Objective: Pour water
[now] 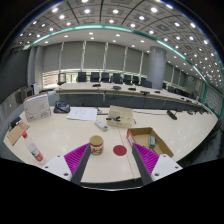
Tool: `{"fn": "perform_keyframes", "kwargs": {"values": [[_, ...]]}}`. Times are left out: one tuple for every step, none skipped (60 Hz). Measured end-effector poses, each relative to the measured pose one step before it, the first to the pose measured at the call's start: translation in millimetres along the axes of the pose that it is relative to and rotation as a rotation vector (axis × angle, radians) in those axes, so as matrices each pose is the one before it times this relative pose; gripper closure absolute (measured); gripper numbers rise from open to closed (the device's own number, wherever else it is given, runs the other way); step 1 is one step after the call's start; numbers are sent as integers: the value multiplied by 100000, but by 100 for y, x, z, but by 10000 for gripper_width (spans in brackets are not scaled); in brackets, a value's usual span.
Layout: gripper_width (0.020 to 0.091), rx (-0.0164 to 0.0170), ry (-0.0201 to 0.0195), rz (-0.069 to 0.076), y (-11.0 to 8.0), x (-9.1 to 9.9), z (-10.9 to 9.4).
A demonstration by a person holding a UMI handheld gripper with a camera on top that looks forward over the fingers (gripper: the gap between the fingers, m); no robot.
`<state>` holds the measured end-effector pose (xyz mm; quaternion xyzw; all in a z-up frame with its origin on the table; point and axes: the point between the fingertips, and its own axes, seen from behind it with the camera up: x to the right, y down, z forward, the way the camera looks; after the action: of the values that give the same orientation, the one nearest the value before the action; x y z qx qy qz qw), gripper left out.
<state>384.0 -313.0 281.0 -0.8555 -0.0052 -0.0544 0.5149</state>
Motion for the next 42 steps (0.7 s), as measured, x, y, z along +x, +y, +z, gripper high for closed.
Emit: {"fn": "perform_keyframes", "kwargs": {"values": [[245, -87, 48, 143, 59, -15, 34], [245, -206, -29, 132, 112, -49, 34], [246, -243, -157, 93, 133, -88, 36], [245, -229, -209, 52, 163, -137, 21], [242, -156, -219, 60, 157, -153, 12], [245, -138, -130, 105, 179, -165, 9], [244, -73, -87, 137, 168, -187, -22], [246, -40, -100, 83, -73, -87, 69], [245, -29, -147, 70, 174, -192, -62], [247, -90, -208, -42, 189, -231, -102], [248, -136, -240, -91, 178, -316, -40], [251, -172, -349, -120, 202, -384, -103], [250, -53, -355, -158, 191, -391, -61], [249, 13, -377, -196, 198, -414, -83], [246, 92, -449, -224, 203, -471, -38], [243, 98, -615, -305, 223, -557, -50], [242, 120, -675, -353, 226, -591, -73], [244, 139, -654, -336, 248, -590, -23], [243, 69, -790, -341, 283, -647, 20], [245, -49, -892, -313, 293, -728, 18], [244, -135, -938, -290, 343, -774, 5], [245, -81, -985, -166, 332, -814, 21], [245, 57, -1038, -63, 346, -845, 39], [246, 101, -1042, -21, 321, -840, 44], [245, 89, -966, 2, 361, -861, 92], [246, 38, -933, -43, 389, -823, 93], [245, 9, -836, -14, 400, -855, 132], [242, 56, -768, -18, 410, -867, 114], [245, 113, -688, -26, 402, -858, 158], [251, 81, -499, -25, 407, -809, 189], [248, -49, -315, -12, 460, -787, 204], [247, -204, -222, 26, 502, -780, 225], [246, -228, -267, 112, 460, -812, 196], [246, -146, -378, 222, 442, -848, 227], [245, -87, -559, 322, 477, -903, 232], [245, -123, -725, 439, 432, -945, 278], [244, -250, -811, 490, 459, -947, 260], [243, -317, -929, 470, 458, -977, 276], [244, -273, -1089, 492, 412, -1015, 326], [244, -154, -1131, 512, 383, -993, 309], [243, 9, -1128, 447, 357, -987, 319], [241, 209, -1087, 405, 310, -954, 349]]}}
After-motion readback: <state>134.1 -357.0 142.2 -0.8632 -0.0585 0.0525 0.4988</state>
